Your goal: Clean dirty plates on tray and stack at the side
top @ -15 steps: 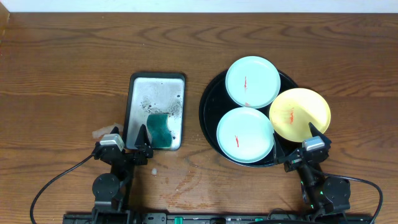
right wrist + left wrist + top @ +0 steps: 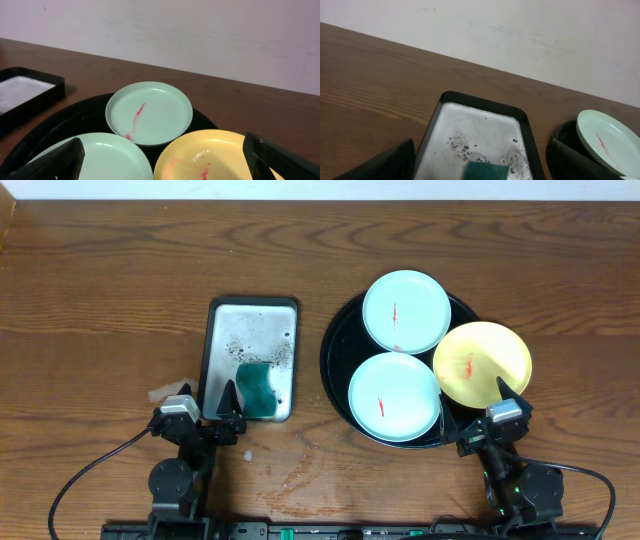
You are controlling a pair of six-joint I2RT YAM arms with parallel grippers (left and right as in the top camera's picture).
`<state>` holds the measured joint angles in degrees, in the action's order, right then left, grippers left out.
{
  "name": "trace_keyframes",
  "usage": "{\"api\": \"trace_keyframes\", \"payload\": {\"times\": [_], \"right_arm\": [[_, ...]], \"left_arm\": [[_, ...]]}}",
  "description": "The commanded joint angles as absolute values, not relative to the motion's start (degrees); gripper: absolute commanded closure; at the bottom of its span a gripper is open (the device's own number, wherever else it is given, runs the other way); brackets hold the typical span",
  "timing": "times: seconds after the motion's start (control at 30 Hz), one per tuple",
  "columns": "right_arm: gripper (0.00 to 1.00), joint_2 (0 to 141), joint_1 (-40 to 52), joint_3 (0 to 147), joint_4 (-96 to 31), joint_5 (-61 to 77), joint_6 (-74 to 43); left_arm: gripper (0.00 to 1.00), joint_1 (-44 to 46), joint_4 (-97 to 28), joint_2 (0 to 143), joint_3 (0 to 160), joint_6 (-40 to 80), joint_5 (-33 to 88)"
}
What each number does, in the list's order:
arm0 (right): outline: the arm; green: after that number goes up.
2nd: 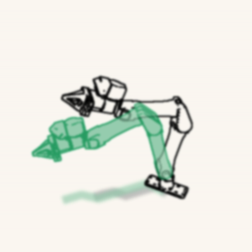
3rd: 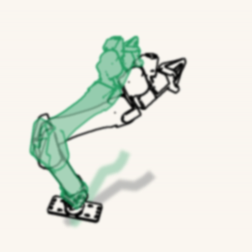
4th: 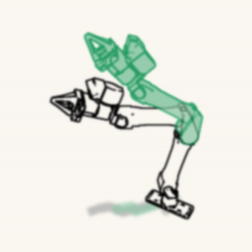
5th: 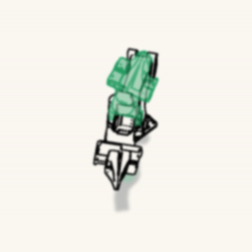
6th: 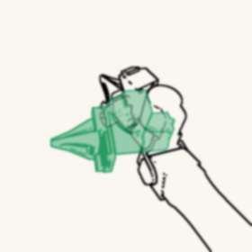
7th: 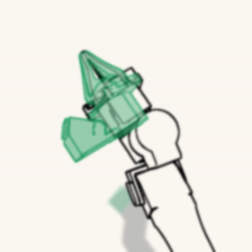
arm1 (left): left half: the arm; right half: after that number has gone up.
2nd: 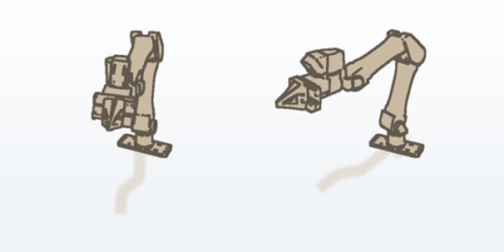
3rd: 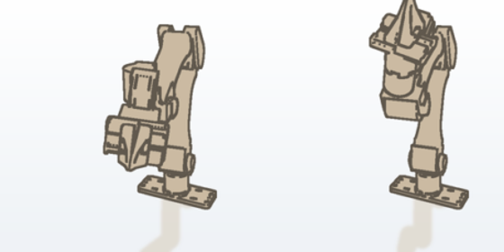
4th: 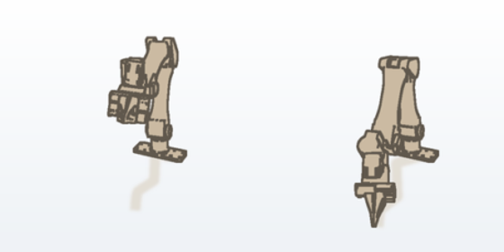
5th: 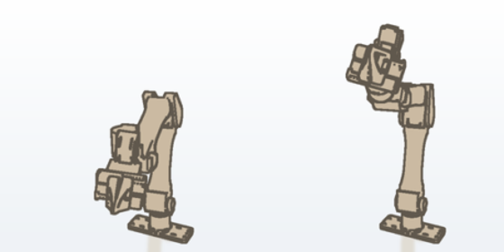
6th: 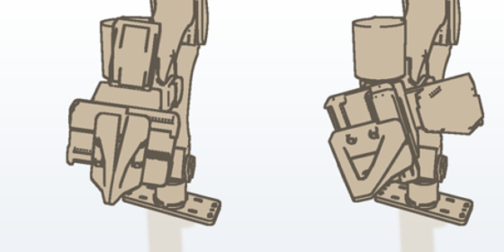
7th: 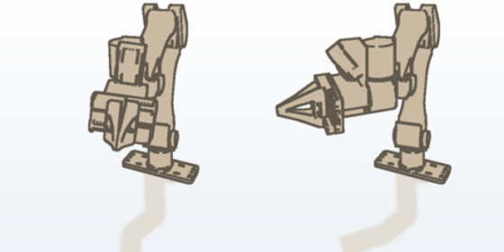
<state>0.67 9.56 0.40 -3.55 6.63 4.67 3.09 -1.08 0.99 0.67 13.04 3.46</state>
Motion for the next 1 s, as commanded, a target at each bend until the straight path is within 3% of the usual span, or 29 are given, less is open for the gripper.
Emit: {"api": "trace_keyframes", "payload": {"times": [0.0,0.97], "right_arm": [[0.01,0.34,8.86,0.32,-3.64,6.92,5.21],[0.01,0.34,8.86,0.32,-3.64,6.94,5.23]], "left_arm": [[0.16,2.96,-3.79,2.07,0.23,12.05,3.38],[0.16,3.55,-3.81,0.08,0.23,12.05,3.38]]}}
